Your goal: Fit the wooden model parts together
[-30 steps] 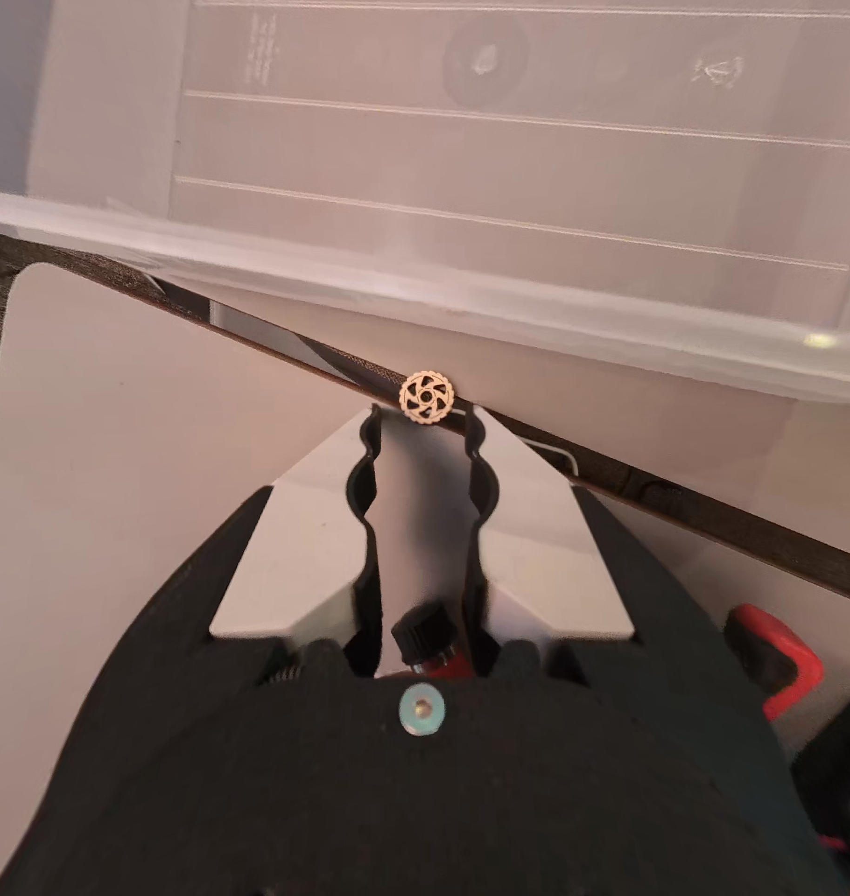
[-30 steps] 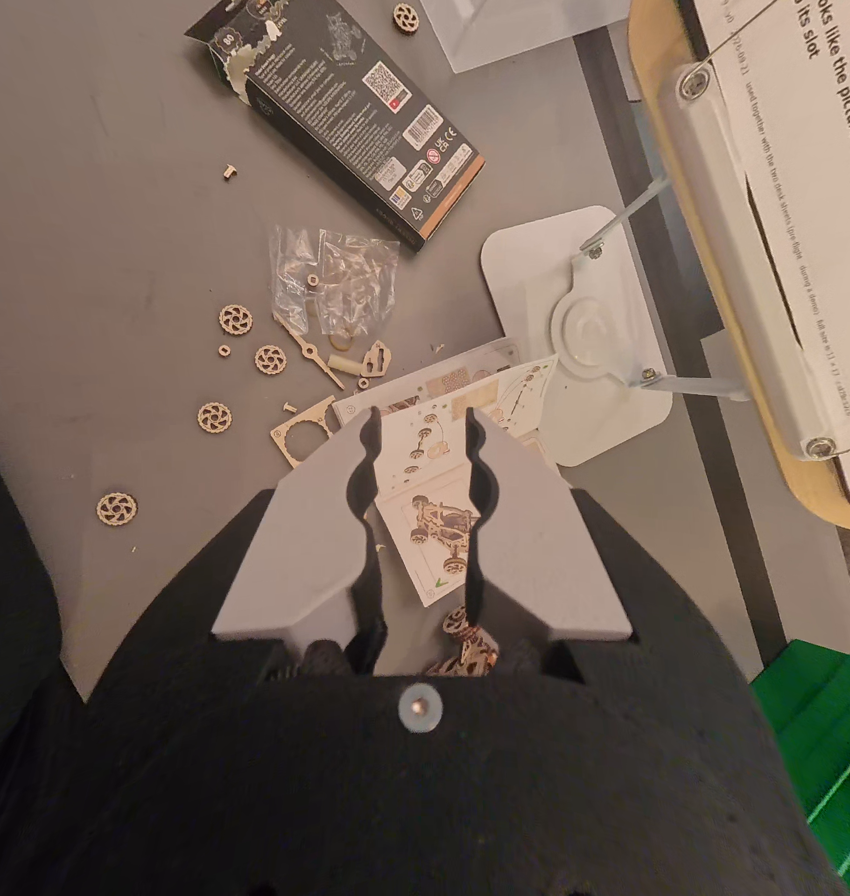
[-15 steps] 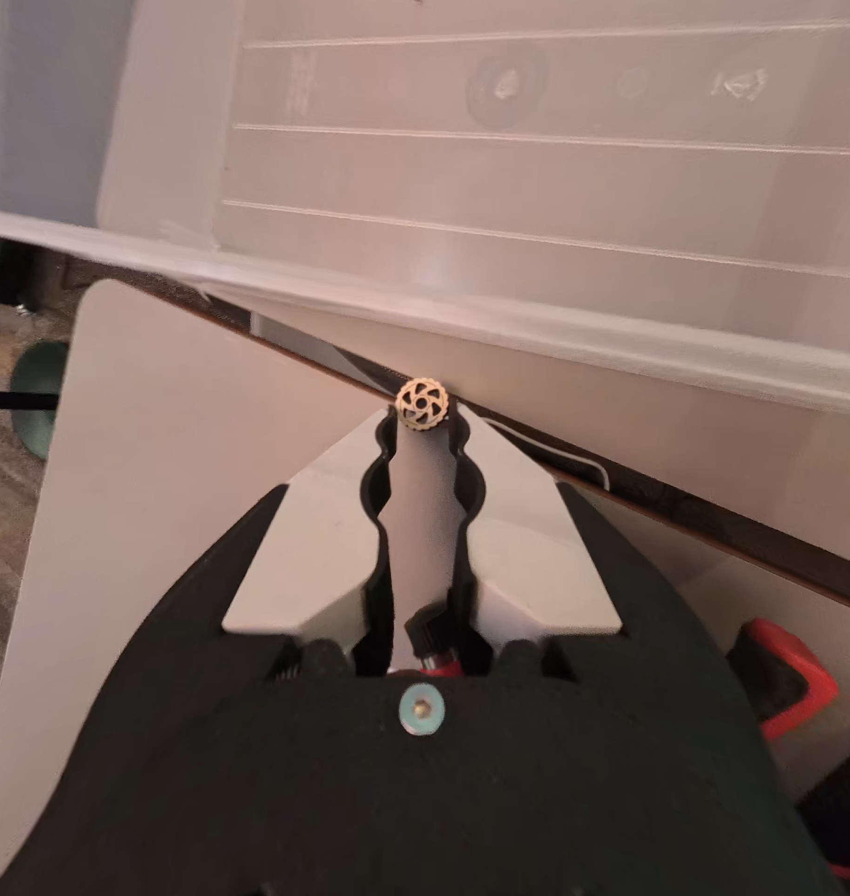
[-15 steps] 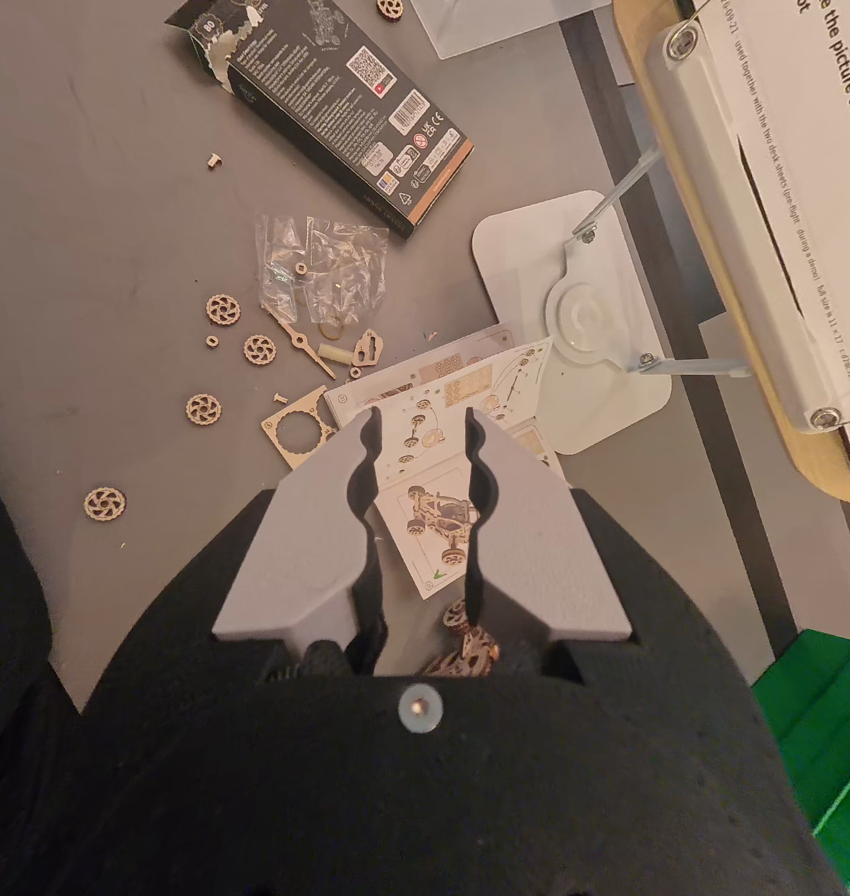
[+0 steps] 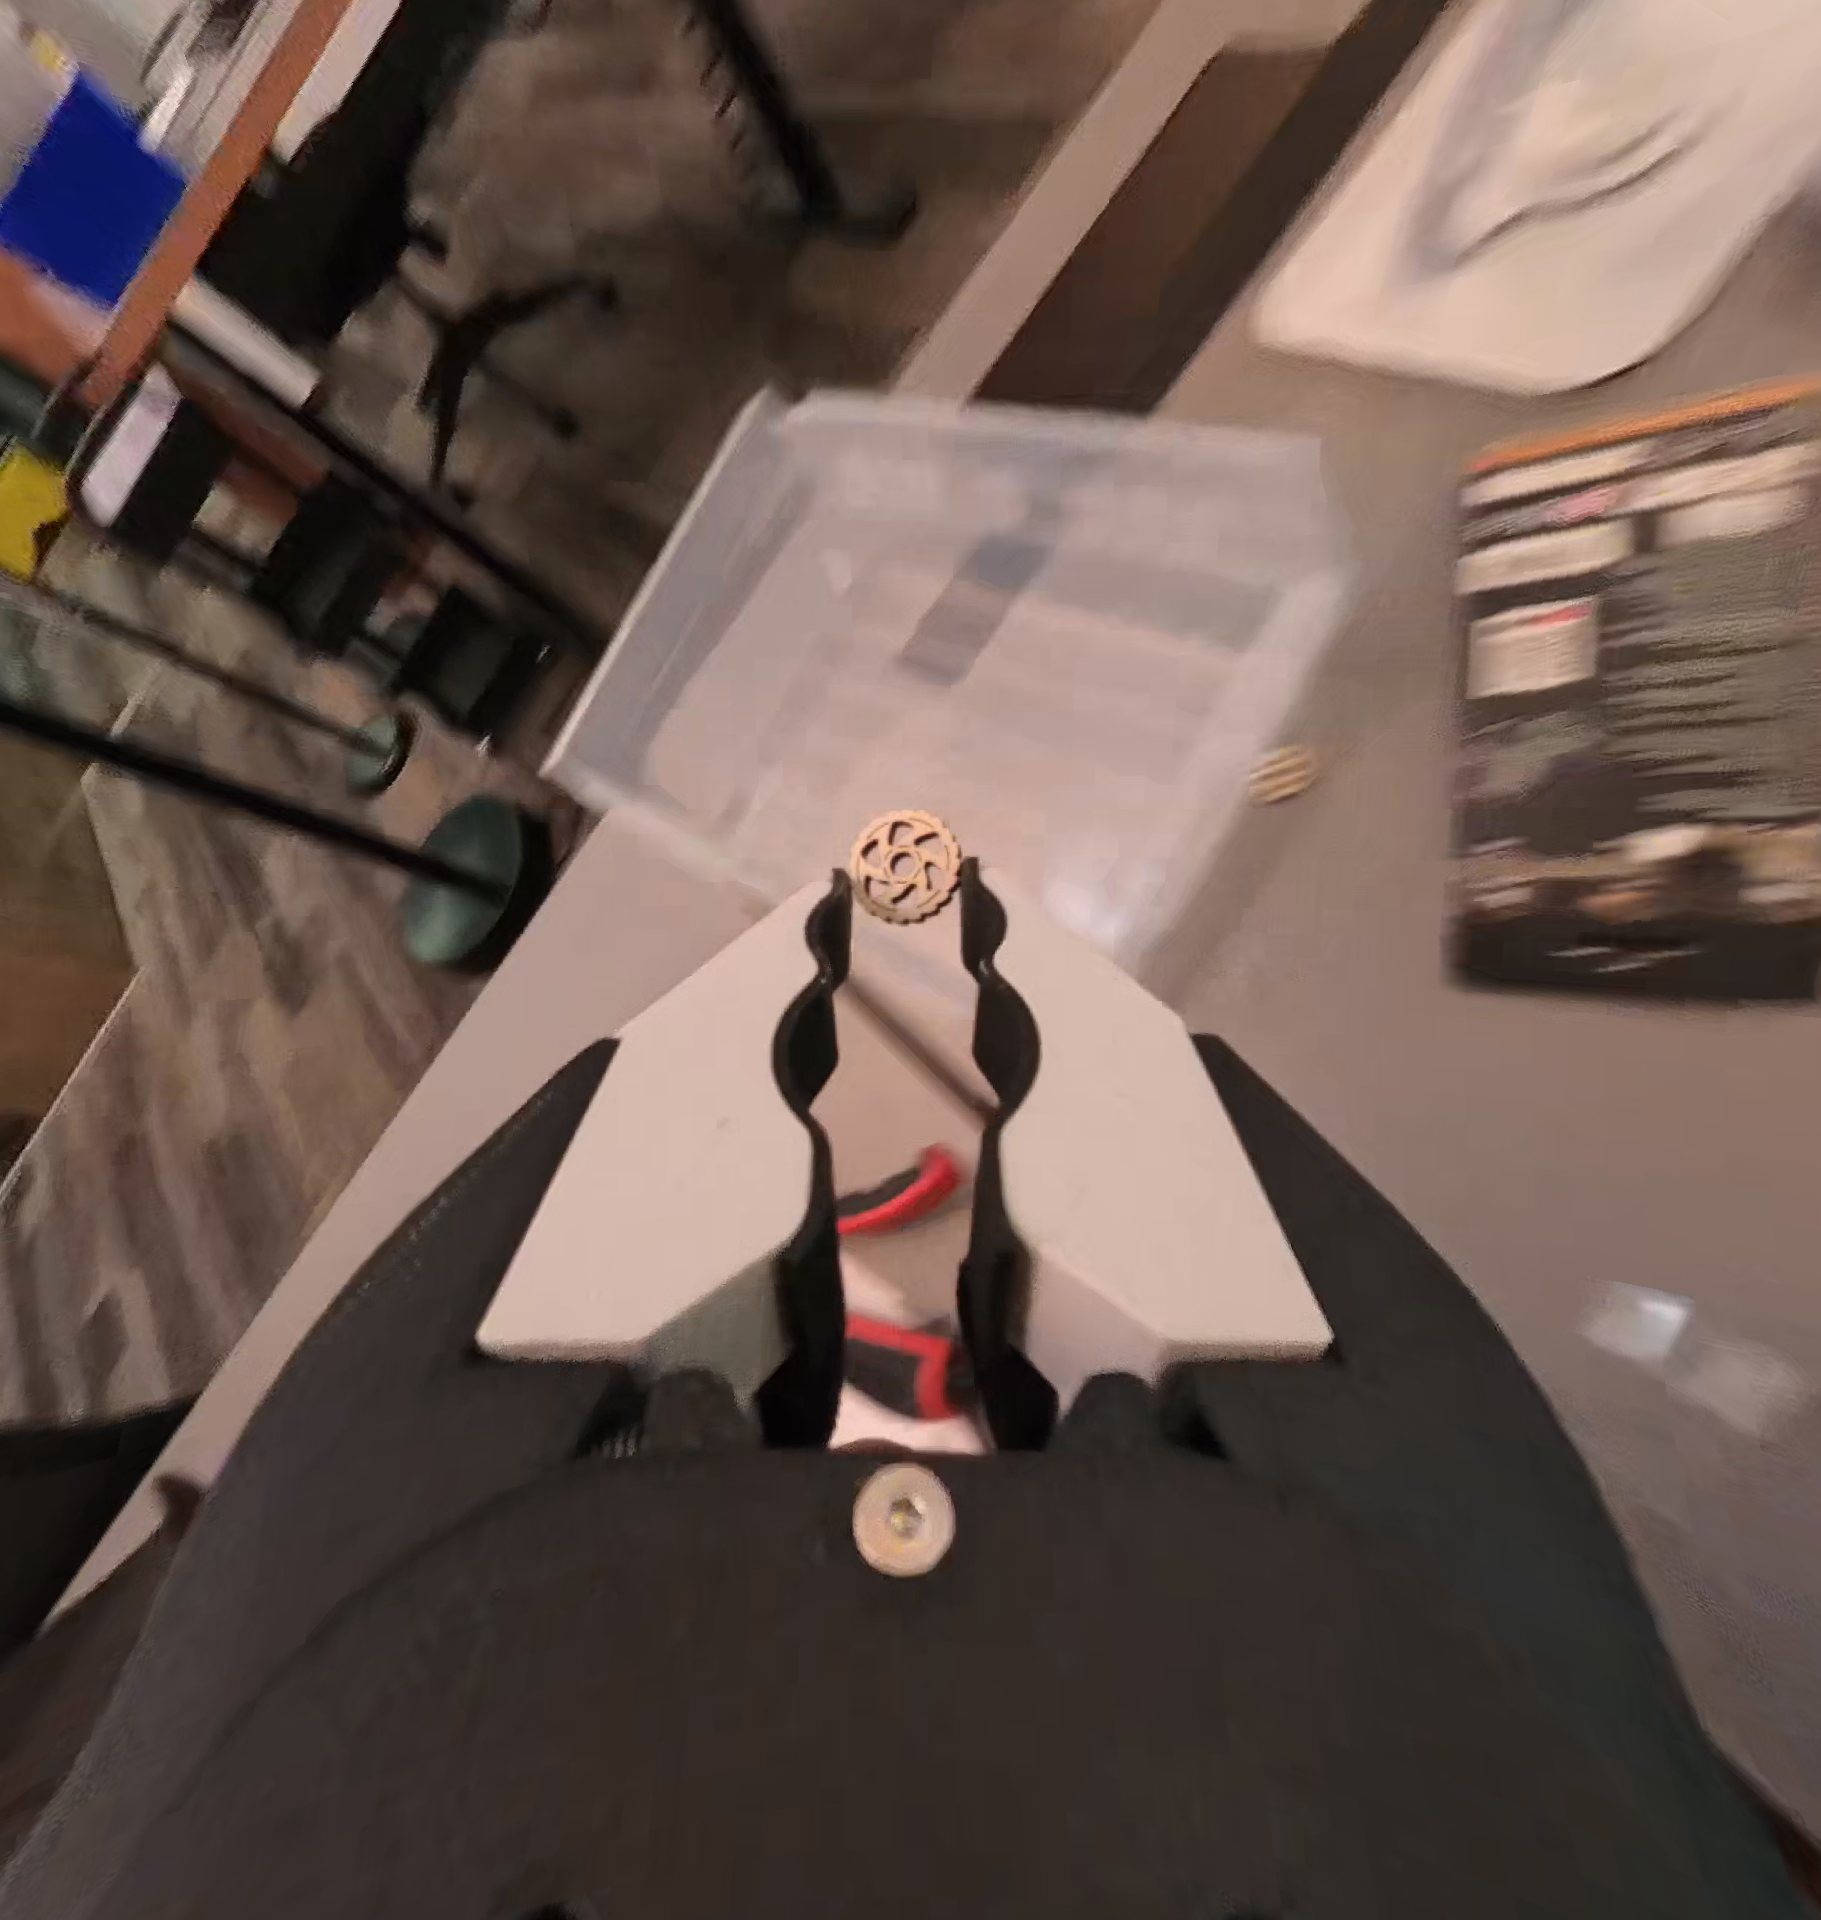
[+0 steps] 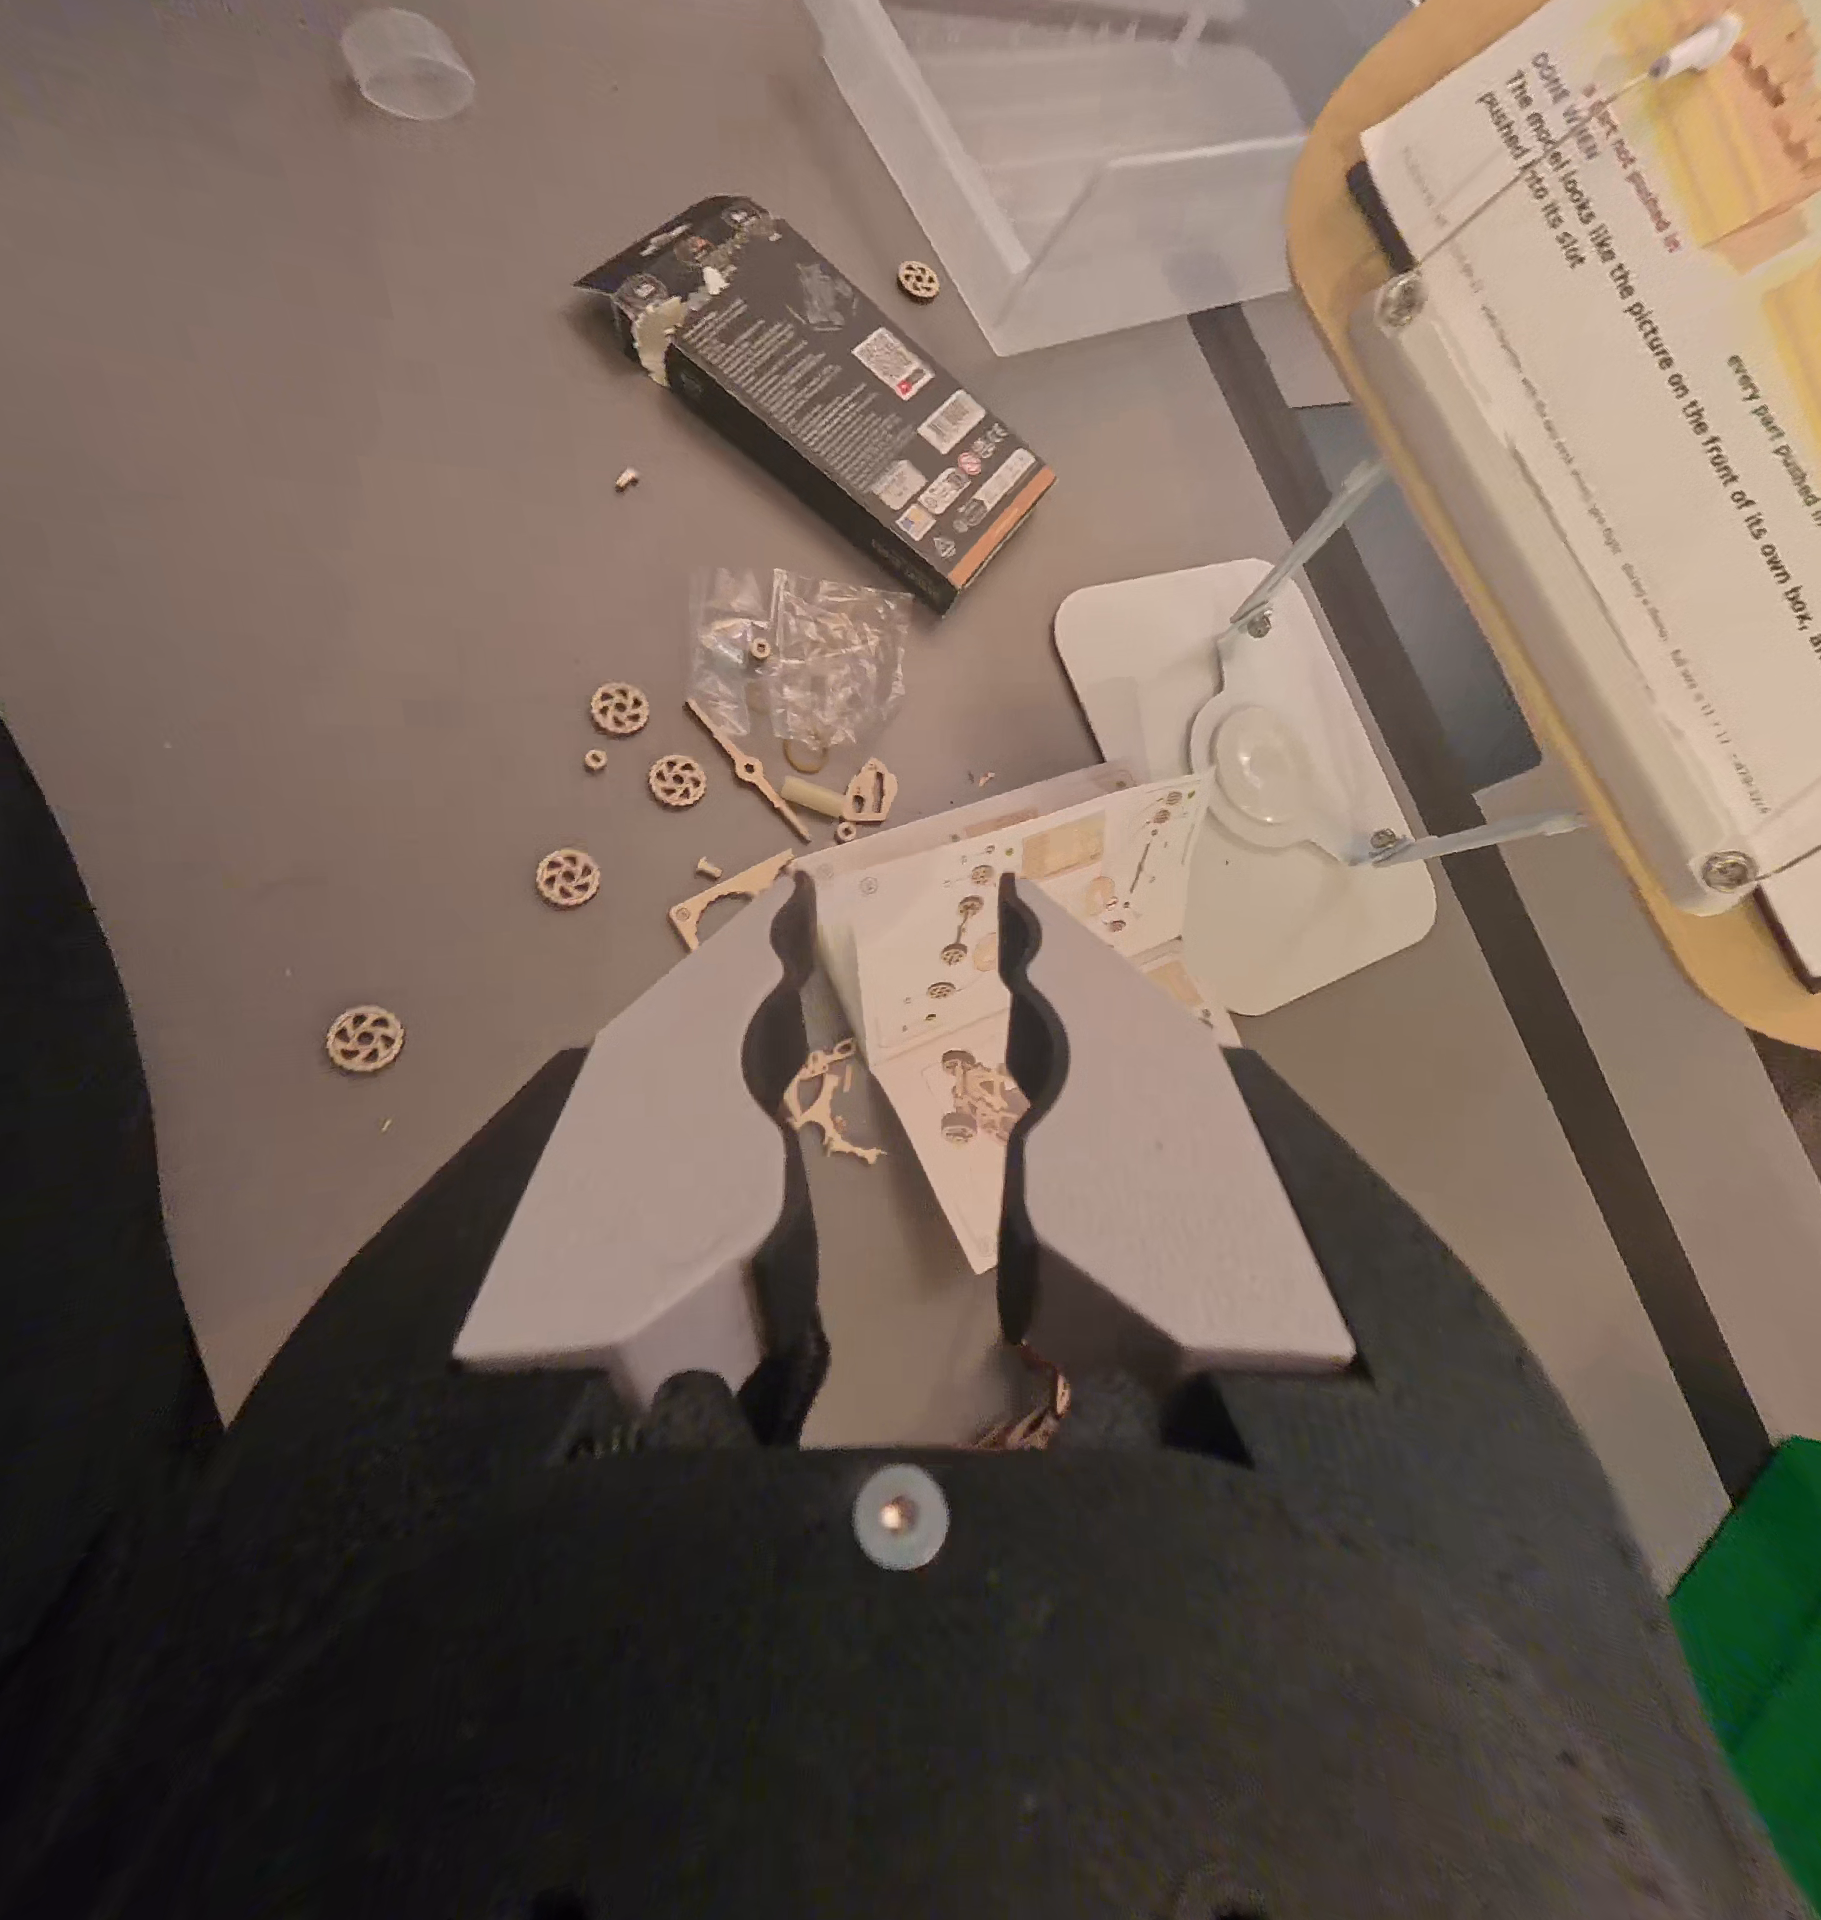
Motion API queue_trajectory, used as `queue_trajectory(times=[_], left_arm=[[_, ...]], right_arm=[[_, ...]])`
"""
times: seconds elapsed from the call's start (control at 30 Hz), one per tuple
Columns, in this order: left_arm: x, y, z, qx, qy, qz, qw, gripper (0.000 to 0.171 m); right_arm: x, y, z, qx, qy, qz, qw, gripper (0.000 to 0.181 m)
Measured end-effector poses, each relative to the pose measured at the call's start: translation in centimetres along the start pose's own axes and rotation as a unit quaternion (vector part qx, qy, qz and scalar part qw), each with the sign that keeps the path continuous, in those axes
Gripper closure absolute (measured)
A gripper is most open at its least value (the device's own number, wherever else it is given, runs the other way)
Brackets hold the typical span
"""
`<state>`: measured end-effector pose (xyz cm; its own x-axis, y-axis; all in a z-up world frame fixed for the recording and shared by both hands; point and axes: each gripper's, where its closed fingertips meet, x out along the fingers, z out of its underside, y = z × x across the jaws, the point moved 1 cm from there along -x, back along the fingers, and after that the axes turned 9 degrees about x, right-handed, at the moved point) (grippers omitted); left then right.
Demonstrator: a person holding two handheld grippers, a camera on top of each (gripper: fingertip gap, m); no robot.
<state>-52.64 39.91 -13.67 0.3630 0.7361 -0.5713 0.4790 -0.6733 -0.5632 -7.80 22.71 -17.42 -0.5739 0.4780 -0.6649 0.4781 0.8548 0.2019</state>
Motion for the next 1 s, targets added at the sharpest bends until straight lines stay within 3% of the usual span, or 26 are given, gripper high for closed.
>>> queue_trajectory(times=[0.1,0.2,0.27,0.33,0.47,0.63,0.67,0.77,0.8,1.0], left_arm=[[0.0,10.0,-6.3,0.042,0.032,0.069,0.996,0.153],[1.9,22.5,-11.7,0.043,0.076,0.188,0.978,0.153],[3.6,30.2,-14.3,0.025,0.088,0.248,0.964,0.153],[5.2,35.2,-14.3,0.034,0.054,0.263,0.963,0.153],[6.3,39.7,-12.5,-0.009,0.019,0.293,0.956,0.153],[6.2,41.7,-10.3,-0.022,-0.044,0.301,0.952,0.152],[6.1,41.8,-10.5,-0.027,-0.035,0.299,0.953,0.153],[5.8,41.5,-10.5,-0.037,-0.048,0.293,0.954,0.126],[5.7,41.1,-10.8,-0.038,-0.043,0.290,0.955,0.124],[6.8,38.2,-13.5,-0.079,-0.010,0.291,0.953,0.135]], right_arm=[[0.0,-1.1,1.3,-0.007,0.003,-0.018,1.000,0.147],[-0.2,-2.6,2.0,-0.011,0.024,-0.048,0.998,0.146],[-0.4,-2.9,2.9,-0.019,0.031,-0.054,0.998,0.146],[-0.9,-3.0,3.8,-0.011,0.036,-0.062,0.997,0.146],[-1.5,-3.6,5.8,0.015,0.042,-0.094,0.995,0.145],[-2.2,-4.2,7.9,0.012,0.052,-0.110,0.993,0.145],[-2.4,-4.3,8.2,0.014,0.055,-0.112,0.992,0.145],[-2.9,-4.3,9.4,0.021,0.057,-0.116,0.991,0.145],[-3.1,-4.3,9.7,0.024,0.058,-0.118,0.991,0.145],[-4.5,-4.1,10.6,0.045,0.082,-0.135,0.986,0.144]])
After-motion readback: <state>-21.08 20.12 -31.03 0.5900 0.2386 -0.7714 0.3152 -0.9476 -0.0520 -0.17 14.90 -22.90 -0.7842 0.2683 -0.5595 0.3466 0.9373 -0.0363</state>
